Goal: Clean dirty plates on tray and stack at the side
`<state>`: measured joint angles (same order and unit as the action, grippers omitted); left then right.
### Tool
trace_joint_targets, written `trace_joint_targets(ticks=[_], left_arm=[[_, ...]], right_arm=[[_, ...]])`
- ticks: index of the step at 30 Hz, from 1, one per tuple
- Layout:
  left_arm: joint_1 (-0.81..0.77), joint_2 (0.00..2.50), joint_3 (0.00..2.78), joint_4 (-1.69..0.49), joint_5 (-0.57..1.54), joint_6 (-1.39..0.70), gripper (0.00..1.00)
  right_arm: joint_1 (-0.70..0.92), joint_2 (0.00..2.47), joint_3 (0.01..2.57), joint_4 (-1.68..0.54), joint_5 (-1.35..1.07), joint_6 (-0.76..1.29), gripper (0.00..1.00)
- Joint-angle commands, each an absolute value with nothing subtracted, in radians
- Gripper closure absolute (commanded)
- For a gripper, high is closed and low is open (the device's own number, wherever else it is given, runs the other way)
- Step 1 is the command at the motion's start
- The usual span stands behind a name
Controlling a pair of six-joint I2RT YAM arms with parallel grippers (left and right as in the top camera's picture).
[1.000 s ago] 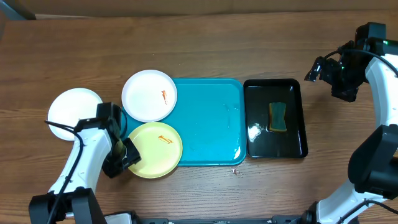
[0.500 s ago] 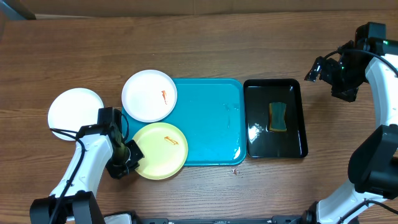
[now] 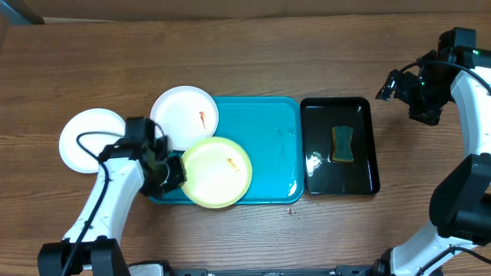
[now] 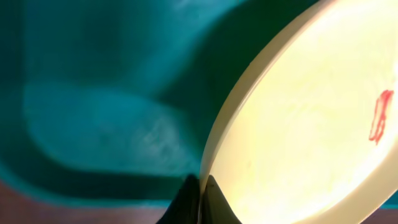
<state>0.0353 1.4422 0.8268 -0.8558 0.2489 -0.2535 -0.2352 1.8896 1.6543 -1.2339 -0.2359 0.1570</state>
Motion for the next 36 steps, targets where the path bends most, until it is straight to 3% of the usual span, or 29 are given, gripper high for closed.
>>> trace_joint_targets(ticks=[1,8,15,22,29,32,36], left_arm=[[-0.045,1.446,0.850,-0.804,0.286,-0.228,0.96],[-0.212,1.446,0.850,-0.666,0.200,-0.353,0.96],[-0.296,1.451,0.850,-0.626,0.168,-0.383,0.95],[-0.309,1.505,0.850,-0.606,0.091,-0.451,0.94],[-0.308,1.575,0.850,-0.554,0.085,-0.472,0.84],[-0.308,1.582,0.850,-0.539,0.085,-0.472,0.83],[-0.307,1.582,0.850,-0.537,0.086,-0.472,0.76]], right_arm=[[-0.237,1.873,1.662,-1.231,-0.236,0.156,0.00],[-0.237,1.873,1.662,-1.226,-0.236,0.156,0.00],[-0.237,1.873,1.662,-1.058,-0.260,0.157,0.00],[-0.227,1.873,1.662,-1.168,-0.409,0.159,0.00],[-0.087,1.873,1.662,-1.333,-0.200,0.160,0.42],[-0.019,1.873,1.637,-1.400,-0.122,0.165,0.44],[0.047,1.874,1.555,-1.410,-0.032,0.215,0.33]])
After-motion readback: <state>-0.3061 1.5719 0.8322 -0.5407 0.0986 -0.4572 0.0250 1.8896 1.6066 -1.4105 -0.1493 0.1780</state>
